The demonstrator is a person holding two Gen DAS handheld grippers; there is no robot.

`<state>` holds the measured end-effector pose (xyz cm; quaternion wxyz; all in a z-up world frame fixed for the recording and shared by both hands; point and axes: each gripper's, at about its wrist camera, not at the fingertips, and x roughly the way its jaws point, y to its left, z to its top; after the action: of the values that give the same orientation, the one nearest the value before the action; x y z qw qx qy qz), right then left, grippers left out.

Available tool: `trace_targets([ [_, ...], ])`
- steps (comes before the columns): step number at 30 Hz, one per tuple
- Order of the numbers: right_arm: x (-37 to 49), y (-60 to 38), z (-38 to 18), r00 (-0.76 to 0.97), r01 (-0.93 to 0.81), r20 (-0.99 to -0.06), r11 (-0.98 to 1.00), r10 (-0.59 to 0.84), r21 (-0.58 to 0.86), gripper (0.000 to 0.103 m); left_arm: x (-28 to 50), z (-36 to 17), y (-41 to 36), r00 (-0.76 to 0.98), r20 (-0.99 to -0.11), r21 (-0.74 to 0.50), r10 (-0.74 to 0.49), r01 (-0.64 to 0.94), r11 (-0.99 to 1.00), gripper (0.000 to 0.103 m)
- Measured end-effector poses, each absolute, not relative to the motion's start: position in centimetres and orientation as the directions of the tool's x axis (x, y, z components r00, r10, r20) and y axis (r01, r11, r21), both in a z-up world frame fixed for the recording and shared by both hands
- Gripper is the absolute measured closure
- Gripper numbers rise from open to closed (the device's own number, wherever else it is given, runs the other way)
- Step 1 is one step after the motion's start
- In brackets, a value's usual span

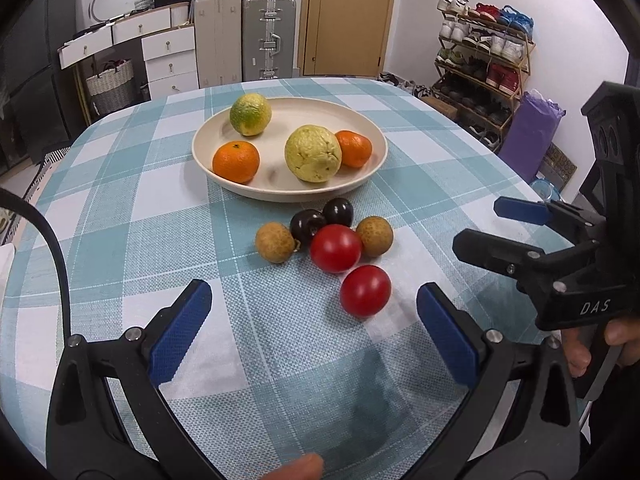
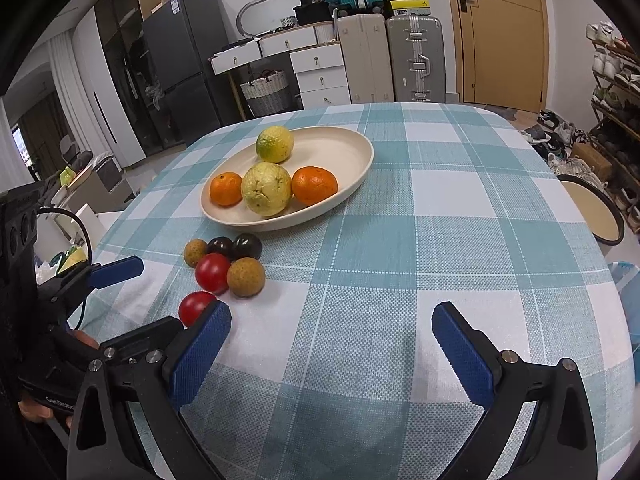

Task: Organize fruits
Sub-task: 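Move the left tool to a red tomato and close on it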

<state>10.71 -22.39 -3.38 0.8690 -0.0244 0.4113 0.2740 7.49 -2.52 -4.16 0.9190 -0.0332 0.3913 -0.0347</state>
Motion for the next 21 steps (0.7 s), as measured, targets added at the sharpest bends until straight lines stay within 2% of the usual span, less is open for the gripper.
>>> trace_targets([
  [4, 10.9, -22.5, -3.2, 0.513, -0.495, -0.728, 0.85, 0.455, 0.183, 0.0, 7.6, -4.3, -3.0, 0.683, -0.724, -0.079, -0.096, 0.055, 0.995, 0.001],
  [6, 11.0, -22.6, -3.1, 0.516, -0.49, -0.726, 0.852, 0.455, 0.185, 0.0, 7.7, -4.4, -3.2, 0.677, -0.73, -0.076, -0.099, 0.065, 0.995, 0.004],
  [9, 11.1, -22.8, -3.0, 0.517, -0.487, -0.726, 0.853, 0.454, 0.188, 0.0, 7.9, -4.7, -3.6, 0.659, -0.743, -0.077, -0.113, 0.083, 0.994, 0.013],
  [11, 11.2, -22.9, -3.0, 0.518, -0.485, -0.726, 0.854, 0.453, 0.187, 0.0, 8.1, -4.9, -3.8, 0.649, -0.751, -0.076, -0.119, 0.095, 0.993, 0.025],
  [14, 11.2, -23.0, -2.9, 0.519, -0.483, -0.723, 0.854, 0.456, 0.192, 0.0, 8.3, -5.1, -4.2, 0.637, -0.761, -0.068, -0.122, 0.109, 0.992, 0.035],
  [21, 11.3, -23.1, -2.9, 0.52, -0.483, -0.722, 0.854, 0.456, 0.192, 0.0, 8.5, -5.3, -5.0, 0.625, -0.768, -0.062, -0.142, 0.149, 0.987, 0.046],
])
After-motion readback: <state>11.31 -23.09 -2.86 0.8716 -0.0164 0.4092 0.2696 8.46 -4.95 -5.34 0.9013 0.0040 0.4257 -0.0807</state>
